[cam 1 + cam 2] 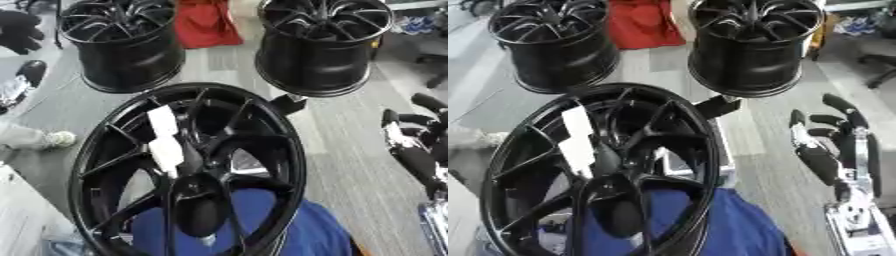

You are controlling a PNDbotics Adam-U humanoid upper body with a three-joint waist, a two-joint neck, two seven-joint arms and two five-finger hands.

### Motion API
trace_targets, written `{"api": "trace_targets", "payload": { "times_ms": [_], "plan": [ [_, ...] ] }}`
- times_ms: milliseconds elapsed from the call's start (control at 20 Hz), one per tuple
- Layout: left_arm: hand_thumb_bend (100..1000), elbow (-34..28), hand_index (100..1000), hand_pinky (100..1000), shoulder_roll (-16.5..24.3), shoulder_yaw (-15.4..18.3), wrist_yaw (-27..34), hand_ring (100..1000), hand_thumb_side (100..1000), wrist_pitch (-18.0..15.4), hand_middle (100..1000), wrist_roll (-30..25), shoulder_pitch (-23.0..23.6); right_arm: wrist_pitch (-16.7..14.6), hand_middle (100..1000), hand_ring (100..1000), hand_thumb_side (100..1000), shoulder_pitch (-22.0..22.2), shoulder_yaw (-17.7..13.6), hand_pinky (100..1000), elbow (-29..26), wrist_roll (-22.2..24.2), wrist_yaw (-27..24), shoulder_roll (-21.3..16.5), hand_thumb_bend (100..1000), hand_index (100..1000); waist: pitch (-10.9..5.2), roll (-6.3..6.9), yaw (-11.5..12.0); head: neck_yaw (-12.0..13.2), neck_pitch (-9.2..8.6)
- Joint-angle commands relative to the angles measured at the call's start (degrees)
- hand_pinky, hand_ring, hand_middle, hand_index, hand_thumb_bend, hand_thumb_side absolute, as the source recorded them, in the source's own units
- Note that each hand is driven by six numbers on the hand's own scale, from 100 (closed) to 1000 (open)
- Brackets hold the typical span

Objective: Pull the pin out of the wheel hub.

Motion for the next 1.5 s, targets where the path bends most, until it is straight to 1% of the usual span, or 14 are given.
{"api": "trace_targets", "payload": {
  "times_ms": [50, 150, 250, 350, 450, 500, 550, 600, 700, 800, 1000, 1200, 1500],
  "plan": [
    [312, 1.19, 884, 748, 5.17, -4.36, -3.18, 732, 496, -2.04, 754, -10.64, -4.28, -0.17, 802, 685, 254, -0.32, 0.17, 582, -0.51, 0.42, 0.15, -1.52, 326, 808, -0.66, 0.09, -0.17, 0.08, -0.13],
    [346, 2.85, 884, 733, 4.22, -6.85, -5.78, 719, 451, -2.94, 755, -17.36, -7.63, -0.16, 802, 686, 255, -0.11, 0.29, 582, -0.39, 0.53, 0.03, -1.61, 327, 809, -0.81, 0.17, -0.23, -0.44, -0.13],
    [372, 5.03, 886, 733, 2.45, -9.34, -8.07, 723, 438, -3.85, 758, -22.86, -11.12, -0.19, 802, 685, 255, 0.03, 0.43, 582, -0.33, 0.77, -0.05, -1.72, 326, 809, -1.00, 0.20, -0.28, -0.81, -0.13],
    [391, 7.36, 888, 737, 0.42, -11.33, -9.90, 732, 437, -4.79, 768, -26.68, -14.18, -0.19, 802, 685, 255, 0.15, 0.44, 582, -0.30, 0.85, -0.07, -1.79, 327, 809, -1.18, 0.20, -0.26, -1.14, -0.13],
    [401, 9.64, 888, 734, -1.85, -13.13, -12.01, 731, 431, -5.73, 770, -28.99, -16.87, -0.16, 802, 685, 255, 0.32, 0.49, 582, -0.24, 0.90, -0.13, -1.84, 327, 809, -1.31, 0.13, -0.23, -1.47, -0.13],
    [406, 10.90, 888, 731, -3.04, -14.05, -13.24, 729, 431, -6.26, 771, -29.40, -18.04, -0.15, 802, 685, 254, 0.38, 0.54, 582, -0.22, 0.96, -0.17, -1.84, 327, 809, -1.35, 0.08, -0.21, -1.61, -0.13],
    [407, 12.02, 887, 729, -4.20, -14.89, -14.25, 729, 431, -6.99, 771, -29.60, -19.04, -0.14, 802, 685, 252, 0.40, 0.57, 582, -0.22, 1.01, -0.21, -1.82, 346, 809, -1.38, 0.03, -0.20, -1.74, -0.13],
    [401, 13.23, 886, 725, -5.39, -15.42, -15.25, 725, 424, -7.54, 769, -29.70, -20.02, -0.15, 802, 685, 254, 0.42, 0.61, 582, -0.22, 1.07, -0.25, -1.80, 326, 809, -1.40, -0.05, -0.18, -1.87, -0.13],
    [384, 15.30, 882, 727, -7.72, -16.22, -17.10, 725, 389, -8.01, 769, -29.77, -21.75, -0.14, 802, 685, 254, 0.42, 0.69, 582, -0.22, 1.17, -0.32, -1.77, 326, 809, -1.39, -0.20, -0.18, -1.96, -0.13],
    [373, 16.81, 881, 731, -9.48, -16.98, -18.38, 731, 364, -8.62, 769, -29.79, -22.96, -0.11, 802, 685, 254, 0.42, 0.75, 582, -0.21, 1.24, -0.40, -1.74, 326, 808, -1.35, -0.31, -0.26, -1.95, -0.13],
    [349, 20.60, 880, 719, -12.57, -18.38, -20.55, 729, 354, -10.18, 771, -29.79, -24.41, -0.09, 802, 684, 253, 0.41, 0.91, 581, -0.18, 1.36, -0.62, -1.74, 326, 808, -1.21, -0.43, -0.54, -2.03, -0.13],
    [349, 24.59, 873, 701, -15.53, -18.85, -22.22, 712, 367, -11.23, 759, -29.79, -25.40, -0.10, 802, 684, 253, 0.23, 1.14, 581, -0.19, 1.65, -0.68, -1.62, 326, 808, -1.05, -0.62, -0.95, -2.18, -0.13],
    [361, 27.40, 873, 698, -17.85, -19.98, -23.89, 715, 396, -12.64, 767, -29.79, -26.20, -0.07, 802, 684, 252, 0.11, 1.18, 581, -0.17, 1.69, -0.80, -1.60, 326, 808, -0.82, -0.69, -1.41, -2.12, -0.13]
  ]
}}
